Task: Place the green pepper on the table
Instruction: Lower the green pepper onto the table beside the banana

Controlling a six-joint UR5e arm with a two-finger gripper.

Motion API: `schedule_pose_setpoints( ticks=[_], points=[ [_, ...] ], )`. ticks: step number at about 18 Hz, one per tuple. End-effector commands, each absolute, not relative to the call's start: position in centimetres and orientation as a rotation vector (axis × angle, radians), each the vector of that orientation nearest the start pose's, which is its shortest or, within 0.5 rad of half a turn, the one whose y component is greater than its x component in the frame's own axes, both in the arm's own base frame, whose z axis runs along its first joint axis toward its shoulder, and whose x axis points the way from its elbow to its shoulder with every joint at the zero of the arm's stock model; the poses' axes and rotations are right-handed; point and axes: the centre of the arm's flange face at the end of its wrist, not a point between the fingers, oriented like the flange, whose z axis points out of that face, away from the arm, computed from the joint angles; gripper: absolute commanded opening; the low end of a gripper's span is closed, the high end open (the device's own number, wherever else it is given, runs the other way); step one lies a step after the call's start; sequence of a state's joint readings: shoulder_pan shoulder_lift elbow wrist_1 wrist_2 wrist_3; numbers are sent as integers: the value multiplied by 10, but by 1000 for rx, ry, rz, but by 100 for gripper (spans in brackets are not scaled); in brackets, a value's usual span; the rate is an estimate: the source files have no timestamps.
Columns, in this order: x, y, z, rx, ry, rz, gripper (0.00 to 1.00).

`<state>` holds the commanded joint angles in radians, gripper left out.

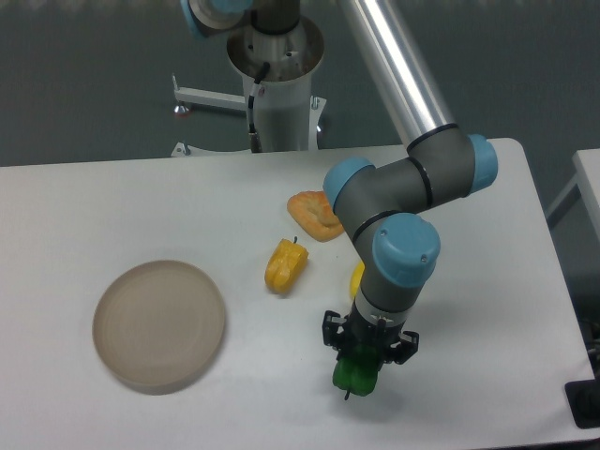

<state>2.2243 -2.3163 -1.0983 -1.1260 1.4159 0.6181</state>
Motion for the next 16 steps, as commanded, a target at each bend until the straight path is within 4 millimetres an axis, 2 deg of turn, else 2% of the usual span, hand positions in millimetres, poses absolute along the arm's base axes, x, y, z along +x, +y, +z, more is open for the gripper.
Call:
schedule_pose_setpoints(
  ticks=[5, 16],
  points=[
    [-354, 706, 276, -2924, 174, -29, 35],
    [-352, 706, 269, -2914, 255, -17, 35]
  ],
)
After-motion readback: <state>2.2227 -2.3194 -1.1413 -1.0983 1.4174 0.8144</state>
